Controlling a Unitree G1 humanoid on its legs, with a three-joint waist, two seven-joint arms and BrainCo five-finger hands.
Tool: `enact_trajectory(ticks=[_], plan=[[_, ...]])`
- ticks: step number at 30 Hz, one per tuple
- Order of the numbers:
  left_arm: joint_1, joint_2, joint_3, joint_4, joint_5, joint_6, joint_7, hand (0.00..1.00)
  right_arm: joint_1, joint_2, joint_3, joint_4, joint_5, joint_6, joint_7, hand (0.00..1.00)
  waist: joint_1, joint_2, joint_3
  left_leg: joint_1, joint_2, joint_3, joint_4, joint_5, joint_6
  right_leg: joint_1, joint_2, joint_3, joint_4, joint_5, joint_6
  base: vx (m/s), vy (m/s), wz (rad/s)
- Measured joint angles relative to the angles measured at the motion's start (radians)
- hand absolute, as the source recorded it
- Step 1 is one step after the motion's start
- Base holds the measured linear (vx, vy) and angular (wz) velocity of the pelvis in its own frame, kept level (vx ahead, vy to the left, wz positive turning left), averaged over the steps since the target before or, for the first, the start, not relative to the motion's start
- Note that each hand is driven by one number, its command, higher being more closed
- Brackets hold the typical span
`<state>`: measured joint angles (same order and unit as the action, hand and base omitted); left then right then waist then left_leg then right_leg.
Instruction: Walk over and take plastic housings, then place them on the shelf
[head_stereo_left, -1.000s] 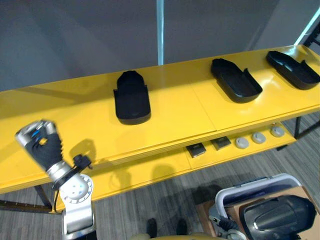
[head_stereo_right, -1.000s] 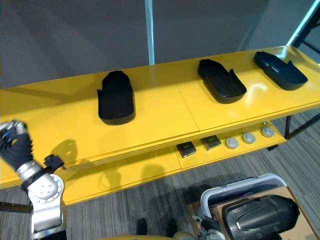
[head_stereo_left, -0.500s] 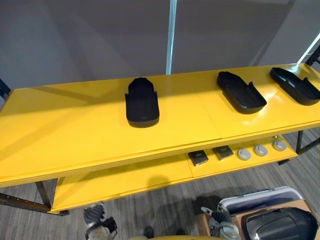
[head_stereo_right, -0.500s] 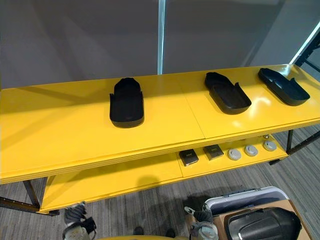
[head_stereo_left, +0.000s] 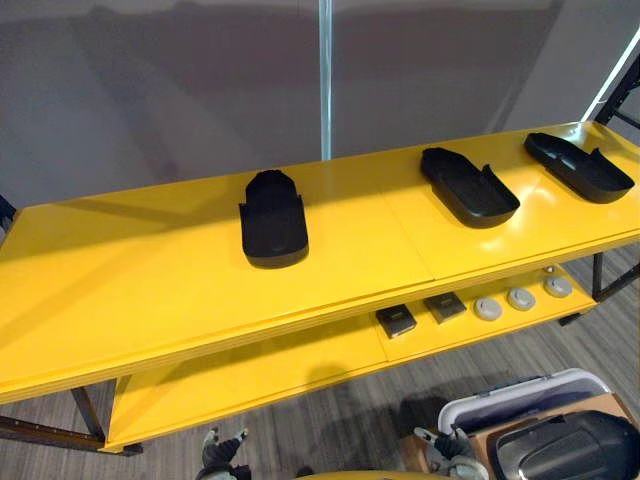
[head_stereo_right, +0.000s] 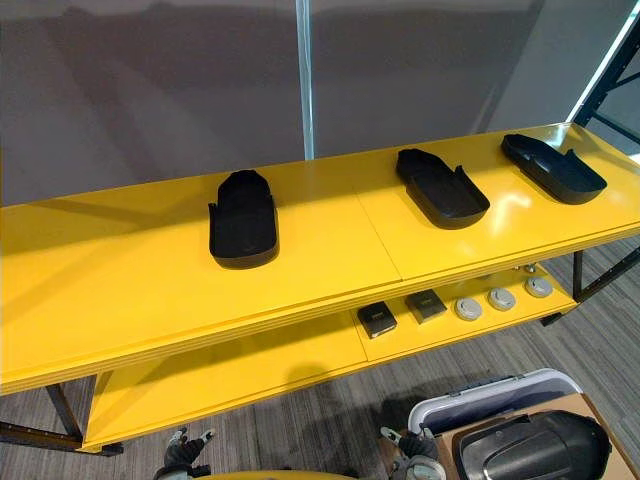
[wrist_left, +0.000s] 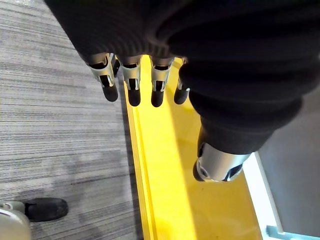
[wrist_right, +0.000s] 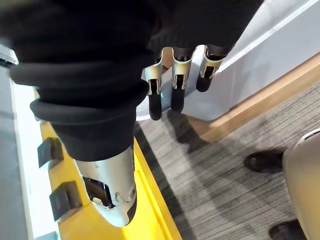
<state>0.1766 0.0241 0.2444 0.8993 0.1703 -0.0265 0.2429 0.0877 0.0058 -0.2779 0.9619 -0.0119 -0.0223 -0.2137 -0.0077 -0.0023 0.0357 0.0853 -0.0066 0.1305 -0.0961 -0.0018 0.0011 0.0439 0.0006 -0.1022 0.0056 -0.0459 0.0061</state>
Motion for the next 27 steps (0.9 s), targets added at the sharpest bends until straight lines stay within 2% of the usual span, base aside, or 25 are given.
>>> enact_trajectory(ticks=[3, 5, 6, 7, 9, 10, 13, 15, 16, 17, 19, 20, 23, 25, 26, 27], plan=[[-0.006, 0.002, 0.002, 0.003, 0.000, 0.001, 0.001, 0.00, -0.027, -0.004, 0.000, 0.001, -0.006, 0.000, 0.000, 0.00, -0.004, 0.001, 0.024, -0.009, 0.008, 0.043, 0.044, -0.032, -0.007, -0.015, 0.006, 0.049, 0.017, 0.000, -0.001, -0.01, -0.006, -0.45], [-0.021, 0.001, 0.001, 0.002, -0.001, 0.000, 0.005, 0.00, -0.050, -0.012, 0.003, 0.001, -0.011, 0.000, -0.001, 0.00, 0.000, 0.005, 0.042, -0.072, 0.016, 0.043, 0.188, -0.097, -0.004, -0.047, 0.010, 0.099, 0.044, -0.001, -0.001, -0.04, -0.011, -0.56], [-0.025, -0.001, 0.001, 0.001, -0.001, 0.000, 0.006, 0.00, -0.058, -0.014, 0.004, 0.001, -0.013, 0.001, -0.001, 0.00, -0.001, 0.002, 0.043, -0.092, 0.007, 0.011, 0.222, -0.101, 0.001, -0.059, 0.008, 0.110, 0.051, -0.002, -0.001, -0.02, -0.033, -0.62], [-0.044, -0.007, 0.001, -0.006, -0.003, 0.000, 0.010, 0.00, -0.066, -0.016, 0.004, -0.003, -0.020, 0.001, -0.002, 0.00, -0.001, -0.002, 0.046, -0.125, 0.002, -0.081, 0.265, -0.104, 0.002, -0.087, 0.005, 0.138, 0.073, -0.003, 0.002, 0.02, -0.035, -0.56], [-0.053, -0.019, 0.000, -0.008, -0.003, -0.001, 0.021, 0.00, -0.087, -0.021, 0.003, -0.006, -0.021, 0.000, -0.002, 0.00, -0.002, 0.010, 0.051, -0.129, 0.005, -0.151, 0.276, -0.144, -0.018, -0.119, 0.016, 0.171, 0.106, -0.015, 0.018, 0.02, 0.005, -0.67], [-0.071, -0.022, -0.002, -0.008, -0.003, -0.001, 0.021, 0.00, -0.091, -0.020, 0.003, -0.008, -0.021, 0.000, -0.002, 0.00, -0.009, 0.011, 0.062, -0.124, 0.005, -0.142, 0.281, -0.160, -0.001, -0.128, 0.019, 0.190, 0.128, -0.017, 0.020, 0.00, 0.065, -0.54], [-0.099, -0.021, -0.008, -0.024, -0.003, -0.001, 0.021, 0.00, -0.075, -0.010, 0.001, -0.049, -0.021, 0.004, -0.005, 0.00, -0.005, 0.000, 0.073, -0.125, 0.005, -0.073, 0.311, -0.189, 0.014, -0.155, 0.022, 0.250, 0.150, -0.013, 0.029, -0.03, 0.102, -0.63], [-0.109, -0.019, -0.008, -0.028, -0.002, -0.001, 0.022, 0.00, -0.082, -0.009, 0.003, -0.076, -0.021, 0.006, -0.007, 0.00, -0.002, 0.001, 0.085, -0.134, 0.011, -0.002, 0.336, -0.210, 0.028, -0.177, 0.033, 0.323, 0.149, 0.003, 0.052, -0.07, 0.151, -1.17], [-0.117, -0.014, -0.009, -0.031, -0.002, -0.003, 0.024, 0.00, -0.095, -0.010, 0.005, -0.097, -0.024, 0.008, -0.010, 0.00, -0.002, 0.005, 0.095, -0.164, 0.022, 0.070, 0.363, -0.226, 0.044, -0.210, 0.037, 0.366, 0.135, 0.029, 0.072, -0.09, 0.141, -1.32], [-0.118, -0.010, -0.011, -0.031, -0.002, -0.003, 0.024, 0.00, -0.107, -0.009, 0.006, -0.100, -0.030, 0.009, -0.013, 0.00, -0.001, 0.005, 0.095, -0.182, 0.028, 0.099, 0.377, -0.229, 0.051, -0.230, 0.032, 0.354, 0.127, 0.044, 0.063, -0.15, 0.149, -1.55], [-0.138, 0.003, -0.016, -0.036, -0.003, -0.003, 0.025, 0.00, -0.123, -0.010, 0.012, -0.102, -0.038, 0.011, -0.027, 0.00, 0.026, 0.003, 0.108, -0.213, 0.057, 0.229, 0.395, -0.238, 0.069, -0.312, -0.026, 0.120, 0.235, 0.021, 0.050, -0.13, 0.116, -1.52], [-0.139, 0.000, -0.016, -0.038, -0.002, -0.003, 0.025, 0.00, -0.123, -0.010, 0.014, -0.101, -0.038, 0.011, -0.028, 0.00, 0.024, 0.009, 0.115, -0.208, 0.068, 0.257, 0.399, -0.237, 0.071, -0.312, -0.049, 0.039, 0.308, -0.013, 0.042, -0.04, 0.053, -1.07], [-0.138, 0.016, -0.016, -0.045, -0.002, -0.001, 0.024, 0.00, -0.099, -0.011, 0.021, -0.068, -0.045, 0.010, -0.028, 0.00, 0.022, 0.007, 0.121, -0.183, 0.101, 0.327, 0.419, -0.237, 0.071, -0.238, -0.101, -0.086, 0.475, -0.131, 0.027, -0.01, -0.018, -0.72], [-0.137, 0.022, -0.018, -0.041, -0.002, 0.000, 0.023, 0.00, -0.101, -0.017, 0.020, -0.027, -0.063, 0.010, -0.028, 0.00, 0.024, -0.003, 0.117, -0.177, 0.104, 0.349, 0.429, -0.237, 0.071, -0.174, -0.153, -0.153, 0.474, -0.166, 0.032, -0.03, -0.132, -0.55], [-0.138, 0.027, -0.020, -0.038, -0.002, 0.000, 0.023, 0.00, -0.104, -0.019, 0.020, -0.005, -0.073, 0.010, -0.029, 0.00, 0.026, -0.014, 0.114, -0.180, 0.104, 0.359, 0.437, -0.236, 0.069, -0.146, -0.163, -0.168, 0.407, -0.177, 0.051, -0.05, -0.181, -0.63], [-0.140, 0.039, -0.020, -0.027, -0.003, 0.000, 0.023, 0.00, -0.106, -0.021, 0.021, 0.014, -0.078, 0.011, -0.029, 0.00, 0.026, -0.023, 0.113, -0.186, 0.102, 0.356, 0.445, -0.231, 0.058, -0.122, -0.150, -0.169, 0.334, -0.183, 0.063, -0.05, -0.249, -0.82]])
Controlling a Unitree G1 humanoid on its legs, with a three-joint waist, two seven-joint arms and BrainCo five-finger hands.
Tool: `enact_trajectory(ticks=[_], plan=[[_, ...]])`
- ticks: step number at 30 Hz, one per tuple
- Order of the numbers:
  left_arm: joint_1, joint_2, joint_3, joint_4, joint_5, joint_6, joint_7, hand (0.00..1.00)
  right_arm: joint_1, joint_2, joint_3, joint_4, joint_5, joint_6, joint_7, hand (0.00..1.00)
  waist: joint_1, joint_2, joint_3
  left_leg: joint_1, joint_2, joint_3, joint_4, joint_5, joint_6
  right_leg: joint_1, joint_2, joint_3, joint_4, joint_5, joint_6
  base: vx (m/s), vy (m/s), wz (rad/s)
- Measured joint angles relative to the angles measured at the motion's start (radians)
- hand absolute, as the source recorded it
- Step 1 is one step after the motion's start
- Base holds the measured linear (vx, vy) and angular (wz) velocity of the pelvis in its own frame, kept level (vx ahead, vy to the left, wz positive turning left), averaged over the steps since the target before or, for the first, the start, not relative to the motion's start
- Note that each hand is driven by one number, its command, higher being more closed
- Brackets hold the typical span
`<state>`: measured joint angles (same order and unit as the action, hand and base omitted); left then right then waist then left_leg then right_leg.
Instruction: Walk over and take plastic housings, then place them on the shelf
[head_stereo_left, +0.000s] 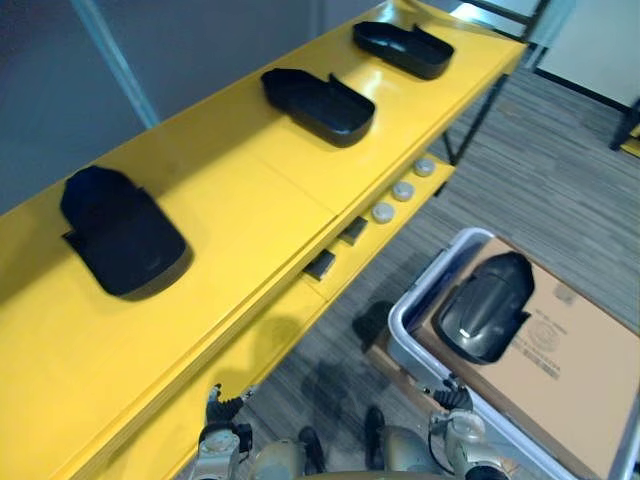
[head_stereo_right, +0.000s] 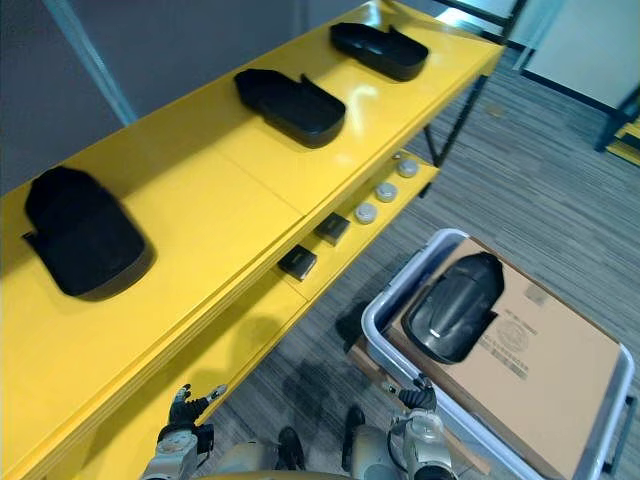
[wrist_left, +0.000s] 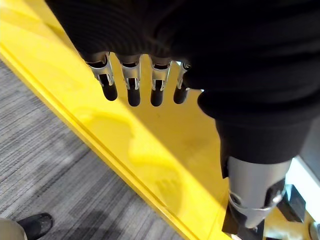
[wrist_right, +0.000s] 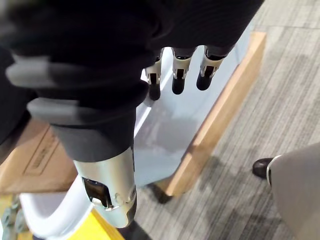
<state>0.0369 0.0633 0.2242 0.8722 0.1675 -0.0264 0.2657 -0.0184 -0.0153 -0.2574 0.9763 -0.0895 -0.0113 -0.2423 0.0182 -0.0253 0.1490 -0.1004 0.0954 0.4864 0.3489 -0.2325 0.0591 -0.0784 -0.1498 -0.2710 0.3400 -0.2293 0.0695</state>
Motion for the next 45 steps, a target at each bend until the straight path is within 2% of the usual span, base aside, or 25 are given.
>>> enact_trajectory(ticks=[2, 7, 9, 10, 11, 12, 14, 15, 16, 19, 22, 29, 33, 37, 39, 41, 42, 43, 44, 45], plan=[[0.002, -0.013, -0.019, 0.047, -0.010, 0.002, -0.001, 0.00, -0.023, -0.030, 0.000, 0.037, -0.001, 0.000, 0.000, 0.00, -0.005, 0.025, 0.003, -0.013, 0.038, -0.043, 0.031, 0.010, -0.021, 0.048, 0.059, 0.040, -0.123, 0.040, -0.024, -0.05, -0.319, -0.81], [0.002, -0.020, -0.045, 0.064, -0.032, 0.003, -0.005, 0.00, 0.024, -0.062, -0.022, 0.043, 0.000, -0.001, -0.009, 0.00, -0.006, 0.023, 0.005, 0.029, 0.105, -0.050, 0.096, 0.010, -0.057, 0.086, 0.123, 0.108, -0.145, 0.057, -0.047, -0.03, -0.143, -0.46], [0.002, -0.024, -0.046, 0.064, -0.032, 0.003, -0.005, 0.00, 0.021, -0.076, -0.026, 0.052, 0.002, -0.002, -0.016, 0.00, -0.005, 0.035, 0.013, 0.021, 0.112, -0.095, 0.141, 0.012, -0.059, 0.087, 0.135, 0.154, -0.140, 0.061, -0.055, 0.00, -0.032, -0.71], [0.004, -0.024, -0.046, 0.064, -0.040, 0.004, -0.006, 0.00, 0.016, -0.082, -0.029, 0.057, 0.006, -0.002, -0.017, 0.00, -0.006, 0.044, 0.019, -0.004, 0.101, -0.170, 0.198, 0.018, -0.068, 0.087, 0.136, 0.188, -0.134, 0.063, -0.058, 0.00, 0.020, -0.73], [0.004, -0.026, -0.046, 0.063, -0.041, 0.004, -0.006, 0.00, 0.015, -0.084, -0.037, 0.059, 0.008, -0.002, -0.017, 0.00, -0.005, 0.037, 0.025, -0.020, 0.082, -0.230, 0.203, -0.001, -0.082, 0.086, 0.133, 0.205, -0.133, 0.063, -0.059, -0.01, 0.130, -0.90], [0.008, -0.029, -0.046, 0.063, -0.048, 0.004, -0.006, 0.00, 0.013, -0.091, -0.051, 0.059, 0.012, -0.002, -0.020, 0.00, -0.003, 0.055, 0.026, -0.027, 0.019, -0.381, 0.156, -0.019, -0.105, 0.074, 0.131, 0.254, -0.125, 0.066, -0.059, -0.03, 0.164, -0.81], [0.013, -0.029, -0.047, 0.063, -0.059, 0.005, -0.007, 0.00, 0.009, -0.090, -0.060, 0.059, 0.021, -0.003, -0.020, 0.00, -0.004, 0.074, 0.029, -0.024, -0.023, -0.491, 0.072, -0.012, -0.114, 0.057, 0.134, 0.290, -0.111, 0.063, -0.052, -0.04, 0.239, -0.83], [0.013, -0.023, -0.048, 0.064, -0.065, 0.007, -0.008, 0.00, 0.010, -0.086, -0.062, 0.059, 0.023, -0.002, -0.022, 0.00, -0.003, 0.081, 0.031, -0.007, -0.031, -0.509, 0.030, -0.019, -0.095, 0.036, 0.139, 0.323, -0.078, 0.049, -0.034, -0.03, 0.228, -0.69], [0.012, -0.015, -0.048, 0.063, -0.070, 0.007, -0.010, 0.00, 0.014, -0.068, -0.067, 0.056, 0.031, -0.002, -0.022, 0.00, -0.003, 0.079, 0.030, 0.002, -0.037, -0.486, 0.024, -0.021, -0.091, 0.040, 0.129, 0.332, -0.073, 0.043, -0.023, -0.02, 0.188, -0.54], [0.006, -0.011, -0.043, 0.060, -0.078, 0.008, -0.018, 0.00, 0.058, -0.020, -0.088, 0.011, 0.060, -0.002, -0.021, 0.00, -0.003, 0.048, 0.016, 0.006, -0.052, -0.441, 0.015, -0.040, -0.075, 0.040, 0.108, 0.361, -0.086, 0.048, -0.006, 0.03, 0.144, -0.29], [0.010, -0.010, -0.030, 0.060, -0.078, 0.010, -0.023, 0.00, 0.078, -0.015, -0.130, -0.031, 0.093, -0.005, -0.021, 0.00, -0.003, 0.029, -0.006, 0.031, -0.069, -0.403, -0.014, -0.038, -0.062, 0.042, 0.092, 0.388, -0.116, 0.055, 0.009, 0.12, 0.123, -0.29], [0.024, -0.012, 0.028, 0.040, -0.077, 0.019, -0.020, 0.00, 0.137, -0.013, -0.293, -0.129, 0.201, -0.016, -0.060, 0.00, -0.005, 0.043, -0.054, 0.127, -0.078, -0.370, -0.076, -0.037, -0.060, 0.113, 0.076, 0.380, -0.161, 0.061, 0.015, 0.17, 0.040, -0.13], [0.033, -0.031, 0.062, 0.039, -0.077, 0.021, -0.015, 0.00, 0.172, -0.012, -0.374, -0.205, 0.215, -0.018, -0.090, 0.00, -0.006, 0.053, -0.079, 0.170, -0.075, -0.362, -0.093, -0.036, -0.061, 0.146, 0.074, 0.374, -0.168, 0.061, 0.015, 0.14, 0.006, -0.07], [0.065, -0.055, 0.066, -0.015, -0.075, 0.030, -0.009, 0.00, 0.223, -0.011, -0.456, -0.442, 0.236, -0.015, -0.140, 0.00, -0.010, 0.051, -0.103, 0.184, -0.076, -0.349, -0.059, -0.032, -0.069, 0.174, 0.064, 0.347, -0.168, 0.063, 0.012, 0.13, 0.011, -0.03], [0.082, -0.056, 0.066, -0.043, -0.074, 0.032, -0.002, 0.00, 0.253, -0.015, -0.457, -0.615, 0.235, -0.016, -0.169, 0.00, -0.014, 0.040, -0.110, 0.184, -0.078, -0.349, -0.045, -0.025, -0.080, 0.186, 0.057, 0.323, -0.169, 0.070, 0.017, 0.14, -0.002, 0.00], [0.101, -0.057, 0.063, -0.070, -0.073, 0.033, -0.002, 0.00, 0.265, -0.025, -0.449, -0.779, 0.233, -0.018, -0.182, 0.00, -0.028, 0.036, -0.120, 0.184, -0.078, -0.351, -0.025, -0.023, -0.083, 0.202, 0.054, 0.299, -0.169, 0.073, 0.012, 0.17, -0.006, 0.07], [0.110, -0.058, 0.061, -0.075, -0.073, 0.033, -0.002, 0.00, 0.261, -0.038, -0.434, -0.861, 0.225, -0.026, -0.193, 0.00, -0.033, 0.036, -0.129, 0.186, -0.079, -0.350, -0.010, -0.015, -0.096, 0.213, 0.051, 0.297, -0.170, 0.079, 0.003, 0.16, -0.004, 0.08], [0.118, -0.059, 0.060, -0.078, -0.073, 0.033, -0.002, 0.00, 0.259, -0.042, -0.423, -0.916, 0.214, -0.032, -0.194, 0.00, -0.032, 0.025, -0.132, 0.177, -0.081, -0.350, 0.034, -0.004, -0.112, 0.218, 0.045, 0.295, -0.170, 0.089, -0.003, 0.23, 0.002, 0.16], [0.115, -0.056, 0.063, -0.078, -0.073, 0.033, -0.003, 0.00, 0.242, -0.037, -0.401, -0.964, 0.209, -0.050, -0.191, 0.00, -0.030, -0.007, -0.117, 0.106, -0.090, -0.346, 0.160, -0.018, -0.109, 0.232, 0.016, 0.296, -0.162, 0.095, -0.009, 0.16, 0.008, 0.16], [0.117, -0.055, 0.062, -0.077, -0.072, 0.032, -0.002, 0.00, 0.228, -0.034, -0.392, -0.970, 0.203, -0.062, -0.192, 0.00, -0.029, -0.023, -0.118, 0.089, -0.102, -0.347, 0.120, -0.068, -0.080, 0.236, 0.000, 0.301, -0.158, 0.095, -0.009, 0.19, 0.025, 0.24]])
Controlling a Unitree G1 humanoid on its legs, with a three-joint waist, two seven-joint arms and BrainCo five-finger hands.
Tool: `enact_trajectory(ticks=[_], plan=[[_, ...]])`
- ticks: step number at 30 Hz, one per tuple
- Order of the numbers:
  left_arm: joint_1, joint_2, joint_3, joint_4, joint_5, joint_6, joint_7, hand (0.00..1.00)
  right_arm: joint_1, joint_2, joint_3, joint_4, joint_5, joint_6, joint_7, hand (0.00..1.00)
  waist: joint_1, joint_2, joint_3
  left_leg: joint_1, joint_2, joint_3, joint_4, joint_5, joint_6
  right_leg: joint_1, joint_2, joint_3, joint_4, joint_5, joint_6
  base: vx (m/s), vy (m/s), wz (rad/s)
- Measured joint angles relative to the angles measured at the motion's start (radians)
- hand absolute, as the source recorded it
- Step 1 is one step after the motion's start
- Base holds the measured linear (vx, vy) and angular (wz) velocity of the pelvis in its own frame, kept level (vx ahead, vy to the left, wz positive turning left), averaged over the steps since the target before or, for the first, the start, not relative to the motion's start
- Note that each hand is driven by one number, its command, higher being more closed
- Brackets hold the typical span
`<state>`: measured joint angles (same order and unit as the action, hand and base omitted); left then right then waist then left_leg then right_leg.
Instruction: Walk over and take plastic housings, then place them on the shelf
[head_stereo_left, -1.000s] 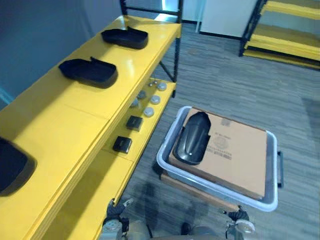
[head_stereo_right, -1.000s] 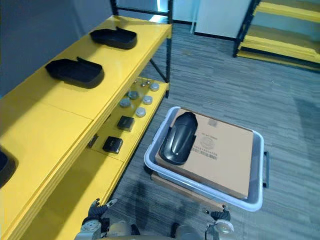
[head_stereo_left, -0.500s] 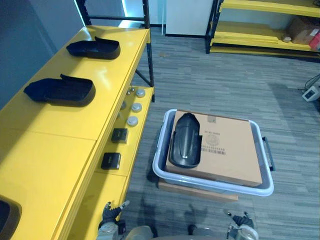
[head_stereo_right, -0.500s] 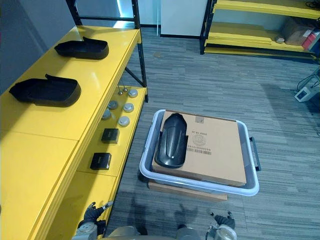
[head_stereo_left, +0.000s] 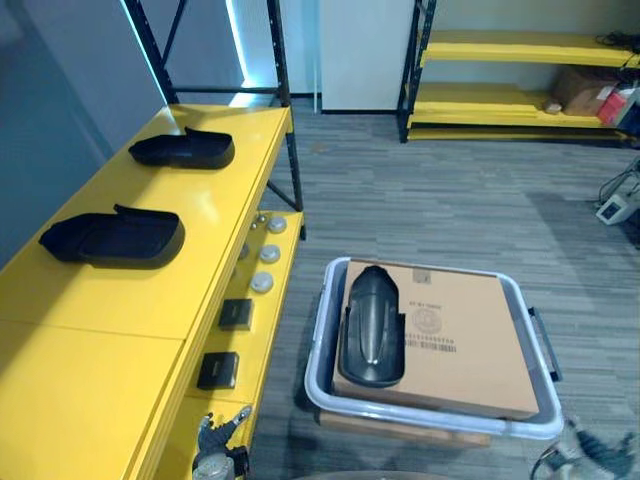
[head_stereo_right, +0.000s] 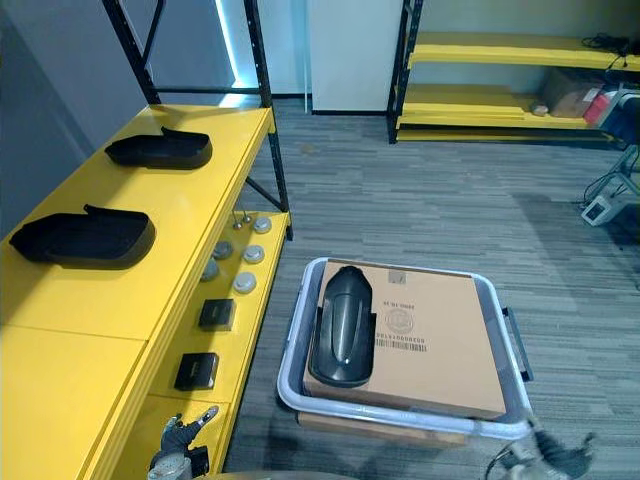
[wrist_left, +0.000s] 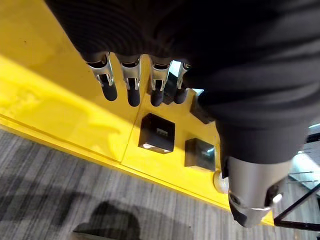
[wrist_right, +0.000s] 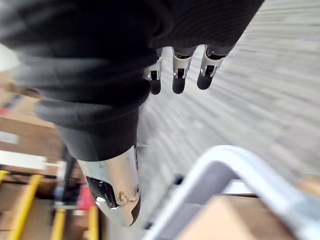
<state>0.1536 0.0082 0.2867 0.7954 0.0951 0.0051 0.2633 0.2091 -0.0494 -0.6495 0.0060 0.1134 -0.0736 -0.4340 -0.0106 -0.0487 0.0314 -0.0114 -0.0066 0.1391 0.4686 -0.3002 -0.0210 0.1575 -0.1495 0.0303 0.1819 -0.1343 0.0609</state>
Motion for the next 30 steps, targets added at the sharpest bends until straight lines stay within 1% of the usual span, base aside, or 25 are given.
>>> enact_trajectory(ticks=[1, 2, 3, 5, 6, 7, 8, 9, 10, 11, 12, 13, 16, 18, 19, 20, 24, 25, 26, 30], plan=[[0.012, -0.008, -0.014, -0.001, 0.000, 0.000, 0.000, 0.00, -0.030, -0.018, 0.026, -0.010, -0.003, -0.009, 0.004, 0.00, -0.007, 0.005, -0.007, 0.019, 0.006, -0.020, -0.279, 0.079, 0.002, -0.008, 0.002, -0.008, 0.025, -0.001, 0.003, 0.15, 0.055, 0.21], [0.025, -0.005, -0.045, -0.005, 0.000, -0.002, -0.001, 0.00, -0.026, -0.044, 0.093, -0.032, -0.008, -0.013, 0.037, 0.00, 0.001, 0.012, -0.001, 0.027, 0.010, -0.015, -0.323, 0.188, 0.040, -0.025, 0.006, -0.002, 0.082, -0.035, 0.036, 0.15, 0.044, 0.17], [0.029, -0.003, -0.046, -0.006, 0.000, -0.003, -0.001, 0.00, -0.025, -0.045, 0.110, -0.035, -0.010, -0.013, 0.048, 0.00, 0.002, 0.016, 0.000, 0.023, 0.008, -0.021, -0.319, 0.188, 0.040, -0.030, 0.006, -0.001, 0.084, -0.040, 0.034, 0.13, 0.027, 0.19], [0.043, 0.033, -0.061, 0.007, 0.001, -0.004, -0.002, 0.00, -0.060, -0.045, 0.229, -0.063, -0.045, -0.029, 0.120, 0.00, 0.001, -0.016, 0.001, 0.002, -0.004, -0.049, -0.291, 0.181, 0.047, -0.038, 0.009, -0.004, 0.064, -0.042, 0.026, 0.12, -0.008, 0.27], [0.043, 0.042, -0.070, 0.013, 0.002, -0.004, -0.003, 0.00, -0.071, -0.046, 0.244, -0.063, -0.052, -0.033, 0.137, 0.00, 0.003, -0.017, 0.001, -0.007, -0.004, -0.058, -0.282, 0.181, 0.047, -0.037, 0.013, -0.002, 0.063, -0.037, 0.022, 0.08, -0.014, 0.31], [0.041, 0.051, -0.084, 0.017, 0.005, -0.004, -0.004, 0.00, -0.091, -0.056, 0.267, -0.056, -0.074, -0.036, 0.165, 0.00, 0.005, -0.013, 0.005, -0.009, 0.004, -0.071, -0.274, 0.181, 0.047, -0.038, 0.026, -0.003, 0.078, -0.025, 0.028, 0.05, -0.034, 0.38], [0.040, 0.054, -0.087, 0.018, 0.008, -0.006, -0.004, 0.00, -0.098, -0.075, 0.284, -0.030, -0.091, -0.037, 0.190, 0.00, 0.005, 0.005, 0.015, 0.004, 0.020, -0.097, -0.273, 0.181, 0.047, -0.043, 0.046, -0.003, 0.129, -0.013, 0.023, 0.05, -0.051, 0.43], [0.036, 0.054, -0.088, 0.022, 0.008, -0.010, -0.004, 0.00, -0.105, -0.089, 0.293, -0.013, -0.098, -0.037, 0.199, 0.00, 0.005, 0.022, 0.024, 0.014, 0.035, -0.110, -0.274, 0.181, 0.047, -0.045, 0.051, -0.003, 0.138, -0.050, 0.017, 0.03, -0.061, 0.36], [0.034, 0.054, -0.088, 0.027, 0.012, -0.015, -0.003, 0.00, -0.108, -0.106, 0.318, 0.015, -0.122, -0.037, 0.216, 0.00, 0.013, 0.028, 0.027, 0.023, 0.043, -0.115, -0.271, 0.181, 0.046, -0.042, 0.065, -0.010, 0.066, -0.095, 0.014, 0.00, -0.097, 0.23], [0.034, 0.080, -0.088, 0.042, 0.016, -0.015, -0.003, 0.00, -0.106, -0.114, 0.346, 0.028, -0.136, -0.037, 0.225, 0.00, 0.024, 0.006, 0.032, 0.024, 0.023, -0.119, -0.260, 0.176, 0.039, -0.055, 0.046, -0.015, -0.008, -0.021, 0.006, -0.01, -0.119, 0.22], [0.029, 0.087, -0.088, 0.047, 0.018, -0.015, -0.003, 0.00, -0.105, -0.119, 0.355, 0.030, -0.149, -0.037, 0.228, 0.00, 0.022, -0.015, 0.033, 0.024, 0.015, -0.131, -0.252, 0.163, 0.021, -0.055, 0.040, -0.027, 0.002, -0.041, 0.017, 0.01, -0.169, 0.26], [0.019, 0.084, -0.092, 0.063, 0.024, -0.015, -0.005, 0.00, -0.107, -0.128, 0.355, 0.055, -0.170, -0.036, 0.239, 0.00, 0.021, 0.003, 0.034, 0.018, 0.025, -0.159, -0.254, 0.144, 0.001, -0.054, 0.046, -0.038, -0.011, -0.048, 0.019, 0.02, -0.110, 0.18], [0.023, 0.069, -0.098, 0.070, 0.034, -0.015, -0.017, 0.00, -0.112, -0.145, 0.394, 0.117, -0.228, -0.022, 0.241, 0.00, 0.020, 0.021, 0.049, 0.006, 0.025, -0.178, -0.270, 0.152, -0.011, -0.058, 0.053, -0.059, -0.036, -0.053, 0.010, -0.05, -0.090, 0.08], [0.030, 0.070, -0.098, 0.084, 0.034, -0.013, -0.021, 0.00, -0.110, -0.147, 0.413, 0.159, -0.304, 0.012, 0.237, 0.00, 0.010, 0.026, 0.052, 0.006, 0.024, -0.196, -0.284, 0.162, -0.019, -0.057, 0.053, -0.073, -0.035, -0.053, 0.010, -0.04, -0.053, 0.17], [0.031, 0.073, -0.098, 0.084, 0.036, -0.013, -0.021, 0.00, -0.110, -0.147, 0.423, 0.173, -0.332, 0.019, 0.234, 0.00, 0.007, 0.027, 0.052, 0.006, 0.023, -0.202, -0.290, 0.167, -0.018, -0.057, 0.052, -0.080, -0.036, -0.052, 0.010, -0.03, -0.027, 0.32], [0.030, 0.079, -0.098, 0.084, 0.037, -0.013, -0.020, 0.00, -0.109, -0.145, 0.439, 0.183, -0.366, 0.038, 0.230, 0.00, -0.002, 0.026, 0.053, 0.001, 0.021, -0.217, -0.298, 0.175, -0.019, -0.058, 0.048, -0.090, -0.036, -0.052, 0.010, -0.02, -0.008, 0.26], [0.027, 0.087, -0.098, 0.084, 0.056, -0.011, -0.020, 0.00, -0.112, -0.142, 0.464, 0.220, -0.420, 0.060, 0.219, 0.00, -0.001, 0.022, 0.055, -0.013, 0.015, -0.224, -0.303, 0.187, -0.015, -0.060, 0.043, -0.109, -0.048, -0.046, 0.009, -0.01, 0.011, 0.15], [0.025, 0.089, -0.098, 0.084, 0.057, -0.011, -0.020, 0.00, -0.112, -0.137, 0.464, 0.229, -0.436, 0.063, 0.219, 0.00, -0.001, 0.016, 0.058, -0.013, 0.007, -0.231, -0.318, 0.197, -0.013, -0.065, 0.043, -0.112, -0.049, -0.045, 0.010, 0.00, 0.005, 0.14], [0.023, 0.093, -0.098, 0.084, 0.067, -0.011, -0.020, 0.00, -0.119, -0.132, 0.465, 0.245, -0.439, 0.063, 0.220, 0.00, -0.001, 0.008, 0.062, -0.022, 0.005, -0.237, -0.329, 0.206, -0.011, -0.076, 0.041, -0.113, -0.050, -0.043, 0.013, 0.01, 0.002, 0.11], [0.021, 0.097, -0.098, 0.084, 0.074, -0.010, -0.020, 0.00, -0.124, -0.130, 0.477, 0.256, -0.440, 0.071, 0.222, 0.00, -0.002, 0.002, 0.067, -0.044, -0.004, -0.244, -0.328, 0.212, -0.004, -0.076, 0.036, -0.122, -0.071, -0.031, 0.019, 0.05, 0.030, 0.10]])
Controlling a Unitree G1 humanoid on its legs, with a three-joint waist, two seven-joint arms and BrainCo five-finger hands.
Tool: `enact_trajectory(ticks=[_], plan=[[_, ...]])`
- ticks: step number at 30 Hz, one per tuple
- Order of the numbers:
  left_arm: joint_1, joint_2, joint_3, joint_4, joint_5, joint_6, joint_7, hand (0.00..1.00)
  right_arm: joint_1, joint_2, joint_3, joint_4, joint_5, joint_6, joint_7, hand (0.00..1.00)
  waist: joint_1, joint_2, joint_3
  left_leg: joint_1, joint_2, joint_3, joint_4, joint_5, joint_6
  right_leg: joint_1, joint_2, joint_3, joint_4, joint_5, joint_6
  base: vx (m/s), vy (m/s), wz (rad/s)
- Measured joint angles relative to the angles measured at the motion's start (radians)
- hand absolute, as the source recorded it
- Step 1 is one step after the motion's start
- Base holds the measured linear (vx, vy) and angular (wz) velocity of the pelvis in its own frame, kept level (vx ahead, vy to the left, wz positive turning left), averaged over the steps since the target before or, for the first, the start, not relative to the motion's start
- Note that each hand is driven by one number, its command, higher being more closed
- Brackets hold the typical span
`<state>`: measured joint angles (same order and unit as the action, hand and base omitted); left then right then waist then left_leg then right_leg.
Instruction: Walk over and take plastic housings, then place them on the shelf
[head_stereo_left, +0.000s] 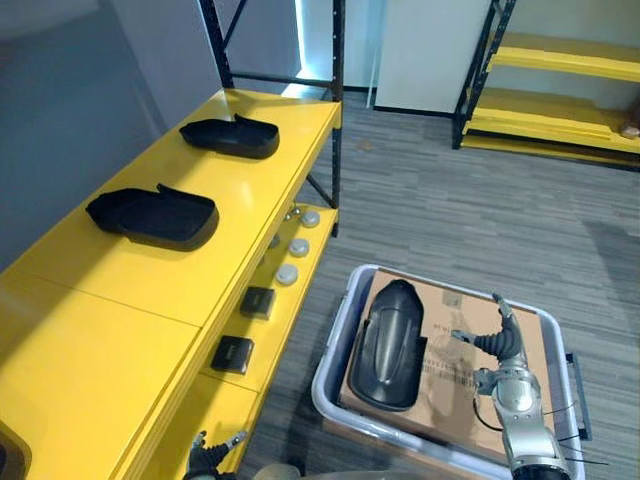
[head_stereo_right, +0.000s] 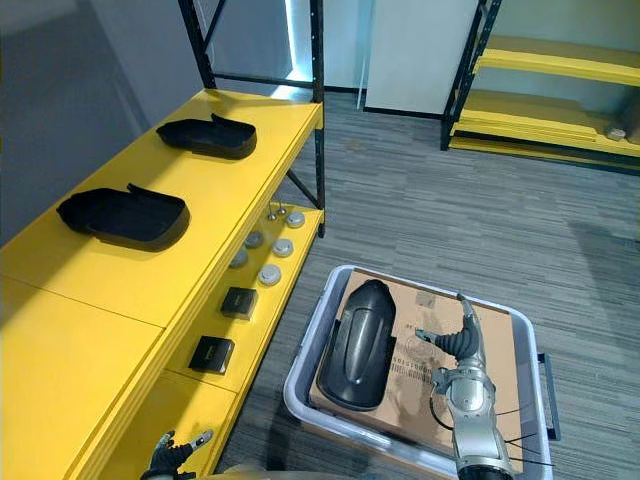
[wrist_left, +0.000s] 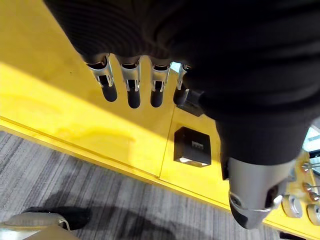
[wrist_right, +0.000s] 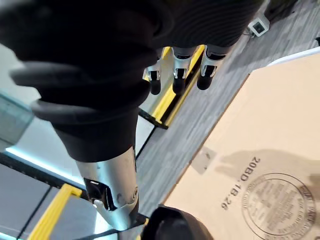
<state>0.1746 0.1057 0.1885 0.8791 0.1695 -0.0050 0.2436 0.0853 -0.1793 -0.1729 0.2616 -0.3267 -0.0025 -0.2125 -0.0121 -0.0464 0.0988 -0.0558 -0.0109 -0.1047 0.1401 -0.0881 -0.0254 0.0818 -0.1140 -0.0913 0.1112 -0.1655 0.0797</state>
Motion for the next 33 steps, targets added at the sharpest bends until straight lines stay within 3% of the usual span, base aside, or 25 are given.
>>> enact_trajectory(ticks=[8, 12, 16, 17, 22, 33], plan=[[-0.005, 0.005, -0.001, -0.003, 0.005, 0.000, 0.000, 0.00, -0.048, 0.020, 0.035, 0.112, -0.079, 0.020, 0.000, 0.00, 0.002, 0.003, 0.006, -0.013, -0.010, -0.011, -0.001, 0.007, 0.006, -0.001, -0.009, -0.021, -0.011, 0.012, 0.003, 0.01, 0.021, 0.07], [-0.031, 0.005, -0.002, -0.002, 0.021, 0.000, 0.000, 0.00, -0.100, 0.021, 0.035, 0.197, -0.093, 0.041, -0.003, 0.00, 0.002, 0.009, 0.039, -0.041, -0.012, -0.028, -0.037, 0.052, 0.006, -0.037, -0.010, -0.044, -0.012, 0.030, 0.003, -0.08, 0.010, 0.10], [-0.040, 0.004, -0.002, 0.000, 0.021, 0.000, 0.002, 0.00, -0.132, 0.048, 0.034, 0.302, -0.117, 0.081, -0.010, 0.00, 0.026, 0.009, 0.061, -0.048, -0.012, -0.038, -0.072, 0.089, 0.003, -0.055, -0.011, -0.051, -0.012, 0.042, 0.003, -0.10, 0.018, 0.08], [-0.040, 0.004, -0.001, 0.000, 0.021, 0.000, 0.002, 0.00, -0.134, 0.054, 0.034, 0.316, -0.117, 0.088, -0.011, 1.00, 0.028, 0.009, 0.061, -0.050, -0.012, -0.040, -0.074, 0.091, 0.003, -0.055, -0.011, -0.056, -0.012, 0.042, 0.003, -0.09, 0.014, 0.16], [-0.039, -0.007, -0.001, 0.013, 0.021, 0.002, 0.019, 0.00, -0.155, 0.074, 0.021, 0.343, -0.118, 0.110, -0.075, 1.00, 0.032, 0.009, 0.061, -0.052, -0.017, -0.063, -0.130, 0.128, -0.002, -0.071, -0.015, -0.077, -0.010, 0.043, 0.005, -0.07, 0.024, 0.17], [-0.046, -0.021, -0.001, 0.018, 0.021, 0.010, 0.020, 0.00, -0.177, 0.085, -0.016, 0.374, -0.101, 0.108, -0.091, 1.00, 0.033, 0.005, 0.060, -0.020, -0.024, -0.061, -0.162, 0.137, 0.006, -0.045, -0.021, -0.087, -0.030, 0.043, 0.006, 0.02, 0.001, 0.00]])
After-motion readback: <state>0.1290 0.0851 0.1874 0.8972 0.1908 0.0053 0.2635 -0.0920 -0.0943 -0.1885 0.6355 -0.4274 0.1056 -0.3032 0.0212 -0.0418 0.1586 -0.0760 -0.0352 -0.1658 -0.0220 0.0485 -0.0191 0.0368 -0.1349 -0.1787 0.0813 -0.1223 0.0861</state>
